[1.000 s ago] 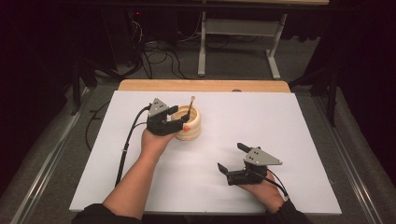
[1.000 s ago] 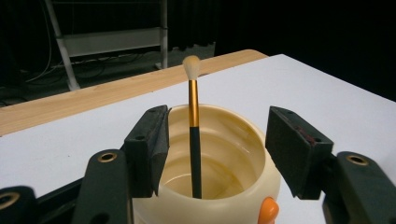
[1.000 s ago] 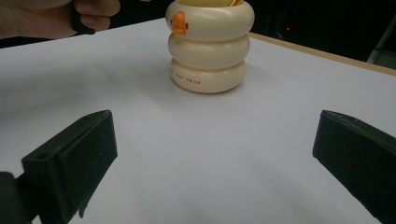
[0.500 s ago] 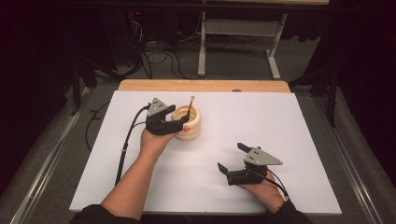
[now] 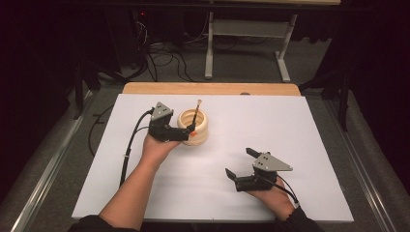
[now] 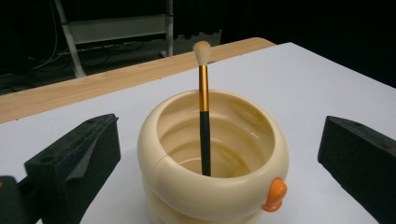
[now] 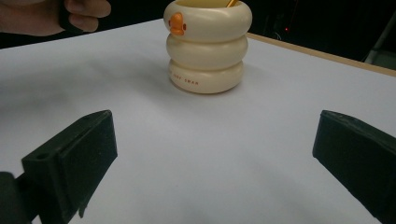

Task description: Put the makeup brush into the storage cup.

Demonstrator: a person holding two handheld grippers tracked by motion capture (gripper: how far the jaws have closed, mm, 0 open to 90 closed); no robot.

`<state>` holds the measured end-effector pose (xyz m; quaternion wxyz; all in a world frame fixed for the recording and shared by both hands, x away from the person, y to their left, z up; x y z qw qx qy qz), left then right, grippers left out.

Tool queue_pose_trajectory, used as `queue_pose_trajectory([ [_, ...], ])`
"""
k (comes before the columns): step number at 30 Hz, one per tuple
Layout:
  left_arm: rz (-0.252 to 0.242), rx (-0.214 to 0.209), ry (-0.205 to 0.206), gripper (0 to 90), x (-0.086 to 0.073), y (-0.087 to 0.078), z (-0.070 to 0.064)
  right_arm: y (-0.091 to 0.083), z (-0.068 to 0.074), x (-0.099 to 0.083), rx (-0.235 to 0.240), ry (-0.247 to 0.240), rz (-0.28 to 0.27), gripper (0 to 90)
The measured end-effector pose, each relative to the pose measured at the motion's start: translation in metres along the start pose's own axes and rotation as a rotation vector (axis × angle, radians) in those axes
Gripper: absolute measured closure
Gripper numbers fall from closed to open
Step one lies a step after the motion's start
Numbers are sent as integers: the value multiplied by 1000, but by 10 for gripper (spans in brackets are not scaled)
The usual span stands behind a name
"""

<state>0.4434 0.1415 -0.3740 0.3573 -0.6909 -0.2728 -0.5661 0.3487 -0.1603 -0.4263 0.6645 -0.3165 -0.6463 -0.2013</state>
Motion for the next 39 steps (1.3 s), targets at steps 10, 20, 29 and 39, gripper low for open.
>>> queue_pose_trajectory([
  [10,-7,-7,-4,1,-5,-16,-3,-1,0,1,2,0,-3,10],
  [20,-2,-31,19,1,-18,-38,-13,-2,0,2,-2,1,-8,10],
  [29,-1,-44,7,1,-37,-58,-20,-3,-1,2,-9,3,-8,9],
  [39,-11,-57,-3,1,-57,-82,-24,-4,-1,3,-12,0,-16,9],
])
Point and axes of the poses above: each handheld gripper's, and its own axes: y roughly forward along the jaws, x roughly out of its top, z roughly to its left, the point moved 2 cm from there along y, roughly forward along the jaws, and after that the axes turned 11 degrees about -z, right-handed, at the moved point
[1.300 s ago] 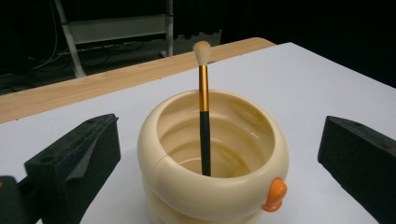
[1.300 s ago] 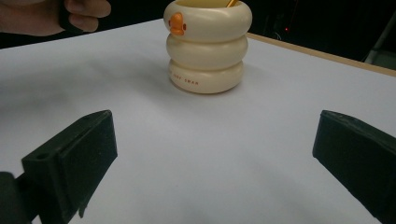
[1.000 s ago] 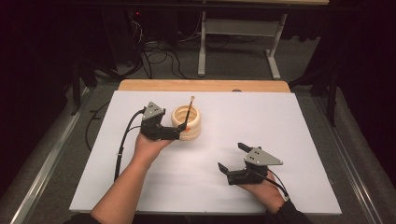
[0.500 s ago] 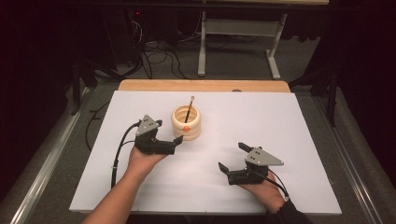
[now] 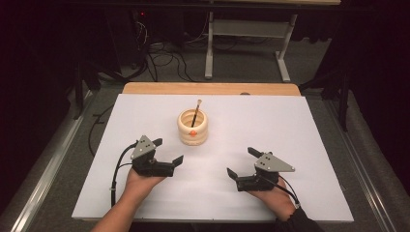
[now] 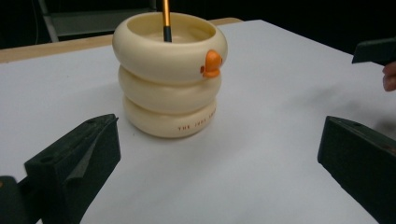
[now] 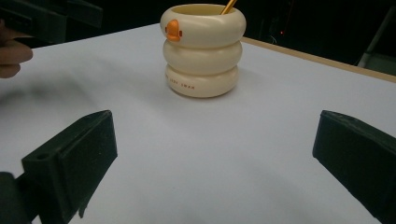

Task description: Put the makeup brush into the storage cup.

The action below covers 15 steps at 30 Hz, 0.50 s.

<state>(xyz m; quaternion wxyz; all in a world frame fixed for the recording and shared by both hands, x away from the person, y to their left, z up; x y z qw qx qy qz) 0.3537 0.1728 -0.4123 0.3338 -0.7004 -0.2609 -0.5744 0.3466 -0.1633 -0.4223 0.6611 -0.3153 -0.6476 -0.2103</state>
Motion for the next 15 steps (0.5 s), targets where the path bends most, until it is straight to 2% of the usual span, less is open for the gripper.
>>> queue_pose_trajectory([
  [3,15,-8,25,1,-7,-6,-3,-1,-1,1,-6,-8,-1,9],
  [7,7,-18,21,1,-12,-15,-6,-3,-2,2,-9,-5,-9,9],
  [9,0,-13,32,1,-11,-20,-7,-3,-2,3,-7,1,-11,10],
  [11,-6,-11,24,1,-12,-23,-8,-4,-2,3,-7,-1,-13,9],
  [13,-3,-21,20,1,-15,-25,-10,-4,-2,3,-7,-3,-14,9],
  [15,4,-33,35,1,-17,-26,-15,-4,-2,3,-9,2,-15,9],
])
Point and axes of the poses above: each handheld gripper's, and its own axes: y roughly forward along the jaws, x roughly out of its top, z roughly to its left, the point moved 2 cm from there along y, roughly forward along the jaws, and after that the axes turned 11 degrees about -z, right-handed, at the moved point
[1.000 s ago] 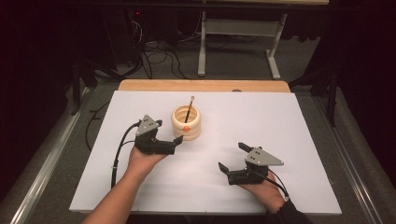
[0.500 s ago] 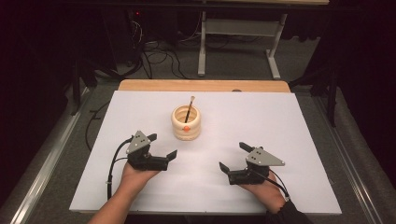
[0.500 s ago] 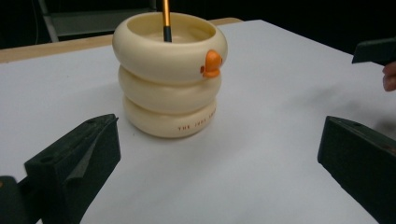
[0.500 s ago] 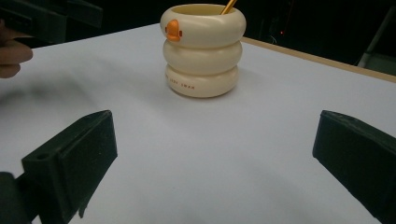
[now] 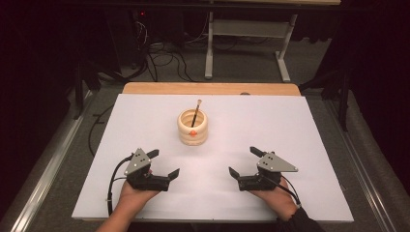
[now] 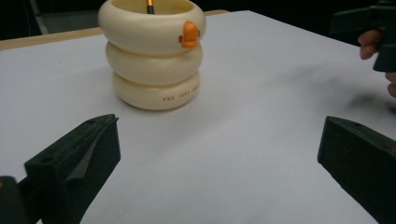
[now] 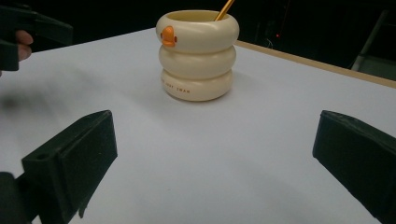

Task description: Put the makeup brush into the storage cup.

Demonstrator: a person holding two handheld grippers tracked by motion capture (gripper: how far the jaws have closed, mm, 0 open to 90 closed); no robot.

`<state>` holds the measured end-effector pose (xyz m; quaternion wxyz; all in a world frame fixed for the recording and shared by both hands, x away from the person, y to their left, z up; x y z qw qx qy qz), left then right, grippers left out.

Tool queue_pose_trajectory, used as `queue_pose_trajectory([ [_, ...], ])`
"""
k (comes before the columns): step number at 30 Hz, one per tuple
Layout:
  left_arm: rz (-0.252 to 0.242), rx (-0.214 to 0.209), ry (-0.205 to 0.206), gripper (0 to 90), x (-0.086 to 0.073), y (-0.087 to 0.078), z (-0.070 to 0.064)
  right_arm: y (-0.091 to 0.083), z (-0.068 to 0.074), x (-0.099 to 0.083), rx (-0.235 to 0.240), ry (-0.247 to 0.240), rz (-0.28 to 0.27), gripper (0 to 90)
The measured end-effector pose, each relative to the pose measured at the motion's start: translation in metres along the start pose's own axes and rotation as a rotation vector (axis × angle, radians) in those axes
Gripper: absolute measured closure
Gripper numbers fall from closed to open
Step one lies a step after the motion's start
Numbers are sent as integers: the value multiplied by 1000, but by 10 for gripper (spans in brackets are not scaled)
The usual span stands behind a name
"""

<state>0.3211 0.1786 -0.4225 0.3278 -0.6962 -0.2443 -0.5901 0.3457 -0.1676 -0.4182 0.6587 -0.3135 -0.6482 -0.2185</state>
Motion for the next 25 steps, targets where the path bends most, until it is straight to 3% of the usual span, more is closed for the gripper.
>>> queue_pose_trajectory([
  [5,-23,3,32,1,3,-2,0,-2,-2,1,-15,1,2,9],
  [10,-16,16,22,1,1,-1,8,-1,-7,0,-34,7,0,9],
  [25,-24,12,21,1,3,-1,6,-4,-8,1,-44,17,-5,9],
])
Point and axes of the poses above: each handheld gripper's, and its own axes: y roughly forward along the jaws, x roughly out of its top, z roughly to its left, the point moved 2 cm from there along y, roughly forward along the jaws, and after that the axes turned 11 degrees about -z, right-handed, at the moved point
